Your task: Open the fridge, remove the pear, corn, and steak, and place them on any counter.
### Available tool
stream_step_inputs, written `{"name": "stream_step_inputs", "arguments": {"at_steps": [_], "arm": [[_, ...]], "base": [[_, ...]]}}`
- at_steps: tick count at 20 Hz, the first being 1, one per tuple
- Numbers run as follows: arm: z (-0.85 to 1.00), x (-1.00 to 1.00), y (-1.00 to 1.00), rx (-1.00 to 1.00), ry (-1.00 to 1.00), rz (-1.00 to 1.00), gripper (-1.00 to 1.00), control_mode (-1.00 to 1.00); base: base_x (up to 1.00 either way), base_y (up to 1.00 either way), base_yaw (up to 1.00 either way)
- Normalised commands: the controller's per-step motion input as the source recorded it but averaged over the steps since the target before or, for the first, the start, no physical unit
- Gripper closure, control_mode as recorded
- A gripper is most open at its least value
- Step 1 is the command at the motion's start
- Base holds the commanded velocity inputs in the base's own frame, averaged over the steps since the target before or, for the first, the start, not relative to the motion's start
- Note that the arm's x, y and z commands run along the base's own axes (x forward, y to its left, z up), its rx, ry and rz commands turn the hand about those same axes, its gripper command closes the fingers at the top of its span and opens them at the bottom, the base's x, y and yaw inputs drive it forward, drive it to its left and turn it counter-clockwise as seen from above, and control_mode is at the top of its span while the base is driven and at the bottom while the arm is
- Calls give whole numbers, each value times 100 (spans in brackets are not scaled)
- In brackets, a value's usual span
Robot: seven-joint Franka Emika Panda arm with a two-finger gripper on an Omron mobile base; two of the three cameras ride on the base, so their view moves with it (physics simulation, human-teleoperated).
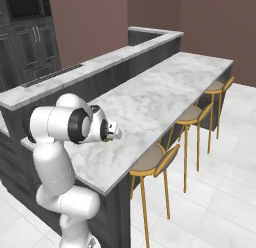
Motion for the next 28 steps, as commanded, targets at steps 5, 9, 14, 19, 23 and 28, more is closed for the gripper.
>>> {"name": "stream_step_inputs", "arguments": {"at_steps": [5,9,14,19,23,28], "arm": [[-27,51,-6,0,13,-9,-100,-100],[-4,14,-18,0,6,-2,-100,-100],[10,-23,-24,3,0,0,-100,-100],[54,-48,-4,6,0,0,-100,-100],[100,-86,0,9,-5,0,-100,-100],[100,-91,5,3,-8,3,-100,-100]], "base": [[0,0,0],[0,0,0],[0,0,0],[0,0,0],[0,0,0],[0,0,0]]}}
